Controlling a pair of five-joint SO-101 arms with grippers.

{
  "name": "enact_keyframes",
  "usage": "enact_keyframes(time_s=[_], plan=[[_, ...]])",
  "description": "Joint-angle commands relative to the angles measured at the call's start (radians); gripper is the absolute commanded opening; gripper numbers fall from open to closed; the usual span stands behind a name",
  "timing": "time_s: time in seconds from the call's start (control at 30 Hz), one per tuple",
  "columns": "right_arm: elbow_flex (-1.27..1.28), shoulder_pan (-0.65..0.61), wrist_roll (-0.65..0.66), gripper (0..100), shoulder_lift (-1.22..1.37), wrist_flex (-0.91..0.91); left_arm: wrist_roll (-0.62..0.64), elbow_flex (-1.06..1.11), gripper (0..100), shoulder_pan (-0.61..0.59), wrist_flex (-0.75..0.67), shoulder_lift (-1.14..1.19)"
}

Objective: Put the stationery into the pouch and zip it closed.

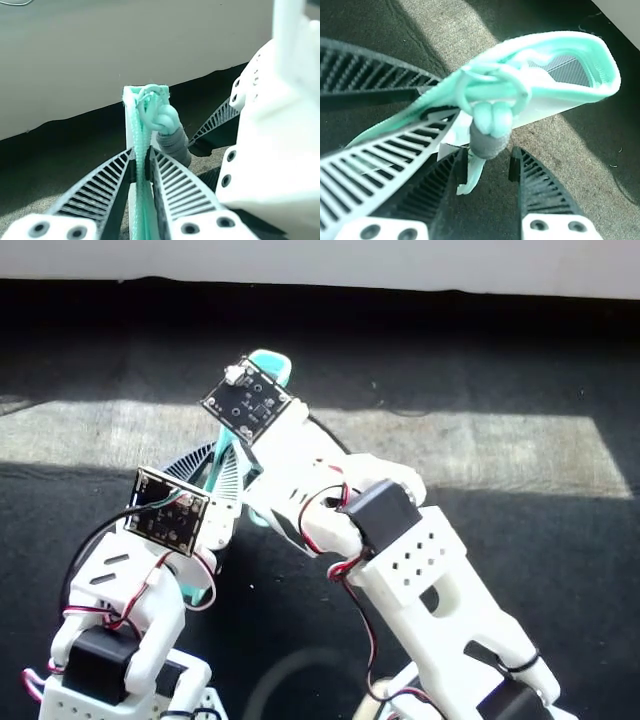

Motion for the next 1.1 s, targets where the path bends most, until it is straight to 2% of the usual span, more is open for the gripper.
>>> enact_keyframes(time_s=[0.0, 0.1, 0.27, 0.53, 1.07], plan=[[-0.013, -0.021, -0.018, 14.6, 0.004, -0.051, 0.008, 0.001, 1, 0.002, 0.035, 0.005], [-0.013, -0.019, -0.074, 14.6, 0.002, -0.099, 0.008, 0.001, 1, 0.002, 0.037, 0.005], [-0.004, -0.013, -0.072, 14.6, 0.008, -0.193, 0.008, -0.001, 1, 0.002, 0.037, 0.005], [-0.004, 0.090, -0.069, 14.6, 0.005, -0.220, 0.006, -0.001, 1, 0.002, 0.037, 0.005], [-0.007, 0.035, 0.129, 14.6, 0.007, -0.189, 0.006, -0.001, 1, 0.007, 0.037, 0.005]])
